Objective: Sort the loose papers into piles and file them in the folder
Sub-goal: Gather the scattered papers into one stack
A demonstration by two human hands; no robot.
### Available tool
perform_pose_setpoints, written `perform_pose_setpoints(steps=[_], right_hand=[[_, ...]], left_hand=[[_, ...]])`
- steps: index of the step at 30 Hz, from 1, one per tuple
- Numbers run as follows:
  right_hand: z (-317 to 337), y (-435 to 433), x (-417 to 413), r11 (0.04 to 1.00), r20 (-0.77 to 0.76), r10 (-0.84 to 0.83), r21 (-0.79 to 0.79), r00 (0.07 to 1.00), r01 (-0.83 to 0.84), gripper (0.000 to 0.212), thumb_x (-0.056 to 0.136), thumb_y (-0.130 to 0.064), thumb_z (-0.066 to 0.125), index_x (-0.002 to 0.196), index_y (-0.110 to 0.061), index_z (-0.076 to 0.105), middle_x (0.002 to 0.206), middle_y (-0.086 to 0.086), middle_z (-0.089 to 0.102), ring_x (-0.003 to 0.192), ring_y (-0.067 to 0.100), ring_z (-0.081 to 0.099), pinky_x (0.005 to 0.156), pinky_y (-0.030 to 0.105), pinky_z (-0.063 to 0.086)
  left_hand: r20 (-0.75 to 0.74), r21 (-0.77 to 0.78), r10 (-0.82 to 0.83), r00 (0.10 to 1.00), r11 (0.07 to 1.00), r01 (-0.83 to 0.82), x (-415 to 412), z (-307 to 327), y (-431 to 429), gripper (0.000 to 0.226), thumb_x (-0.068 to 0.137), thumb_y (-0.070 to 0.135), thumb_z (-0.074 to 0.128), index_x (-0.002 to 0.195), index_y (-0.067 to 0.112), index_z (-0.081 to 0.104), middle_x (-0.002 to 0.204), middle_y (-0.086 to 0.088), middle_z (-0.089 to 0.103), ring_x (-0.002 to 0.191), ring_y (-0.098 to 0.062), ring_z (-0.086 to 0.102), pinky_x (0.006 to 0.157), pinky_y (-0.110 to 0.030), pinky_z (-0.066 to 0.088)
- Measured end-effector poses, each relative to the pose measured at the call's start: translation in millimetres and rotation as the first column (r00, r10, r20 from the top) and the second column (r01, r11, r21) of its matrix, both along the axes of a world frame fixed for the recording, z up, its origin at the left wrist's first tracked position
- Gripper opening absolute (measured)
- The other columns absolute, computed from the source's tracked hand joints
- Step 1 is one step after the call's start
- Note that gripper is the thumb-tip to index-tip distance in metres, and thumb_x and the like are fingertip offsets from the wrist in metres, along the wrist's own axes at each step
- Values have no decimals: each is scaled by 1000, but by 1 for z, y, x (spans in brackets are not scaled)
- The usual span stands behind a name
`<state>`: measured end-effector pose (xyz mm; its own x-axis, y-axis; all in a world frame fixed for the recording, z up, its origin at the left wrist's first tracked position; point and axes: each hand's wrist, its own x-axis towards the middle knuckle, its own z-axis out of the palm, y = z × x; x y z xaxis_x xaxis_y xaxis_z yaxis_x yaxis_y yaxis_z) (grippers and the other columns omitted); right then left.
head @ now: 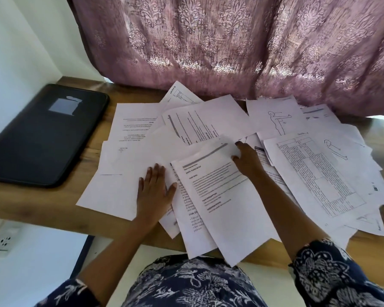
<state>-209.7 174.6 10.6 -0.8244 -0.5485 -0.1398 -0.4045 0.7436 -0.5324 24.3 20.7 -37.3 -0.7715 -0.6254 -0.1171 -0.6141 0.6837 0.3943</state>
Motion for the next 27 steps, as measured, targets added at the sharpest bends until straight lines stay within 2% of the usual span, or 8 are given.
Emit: perform_pose_setpoints(steps=[7, 10, 13, 16, 20, 23, 25, 27], right_hand=[[-11, -19, 4, 995, 36, -98, 9, 995, 98, 44, 87, -14, 65, 127, -4, 50, 122, 19, 58, 112, 36, 56, 87, 36, 45], [-8, -24, 0, 984, 170, -172, -12, 970, 177, 50, 83, -20, 72, 126, -8, 51, 115, 13, 62, 103, 31, 59, 78, 30, 44], [-7, -22, -6, 967, 352, -192, -90, 916, 237, 56, 74, -20, 80, 122, -7, 54, 114, 11, 63, 103, 29, 59, 79, 31, 47], [-11, -13, -3, 945, 371, -160, -209, 915, 250, 51, 73, -23, 81, 117, -8, 61, 112, 10, 66, 103, 28, 61, 87, 37, 52], [-10, -3, 12, 755, 426, -155, -531, 891, 385, 22, 82, -16, 74, 101, -10, 67, 91, 0, 70, 87, 21, 66, 77, 28, 51], [-11, -6, 22, 663, 473, -66, -637, 878, 393, 26, 87, -12, 68, 113, -14, 62, 105, 0, 69, 99, 19, 65, 89, 31, 53], [-11, -11, 25, 655, 465, -9, -666, 885, 357, 38, 91, -11, 63, 127, -15, 51, 120, 4, 63, 112, 19, 60, 98, 34, 49], [-7, -11, 23, 732, 338, -79, -618, 938, 285, 51, 93, -12, 60, 139, -15, 39, 134, 7, 53, 124, 18, 50, 105, 32, 40]], left_hand=[[118, -163, 2, 993, 986, 18, -5, -10, 5, 85, 82, 60, -12, 154, 16, -2, 162, -1, -1, 149, -21, -2, 118, -45, 0], [116, -164, 23, 993, 986, -4, -9, -11, 5, 79, 83, 52, -13, 154, 18, -2, 162, 1, -2, 149, -20, -3, 118, -46, 1], [128, -147, 39, 991, 989, -20, -11, -8, 5, 68, 91, 45, -2, 154, 20, -3, 162, 4, -1, 149, -19, -2, 118, -45, 1], [82, -85, 69, 994, 994, -62, -17, 1, 4, 58, 101, 42, 8, 155, 22, 4, 162, 4, 7, 149, -20, 4, 117, -47, 8], [-136, 216, 187, 973, 964, -155, -28, 13, -9, 67, 98, 56, 24, 154, 21, 16, 156, -5, 29, 143, -28, 25, 115, -52, 20], [-312, 433, 268, 911, 894, -115, -36, 20, -15, 75, 91, 55, 47, 153, 23, 19, 147, -8, 44, 133, -30, 43, 111, -54, 33], [-393, 415, 300, 869, 902, -124, -41, 22, -19, 68, 93, 32, 62, 151, 22, 26, 137, -11, 53, 122, -31, 53, 104, -50, 44], [-398, 276, 291, 870, 942, -189, -45, 20, -27, 64, 92, 21, 63, 148, 20, 33, 130, -13, 57, 116, -33, 56, 102, -50, 44]])
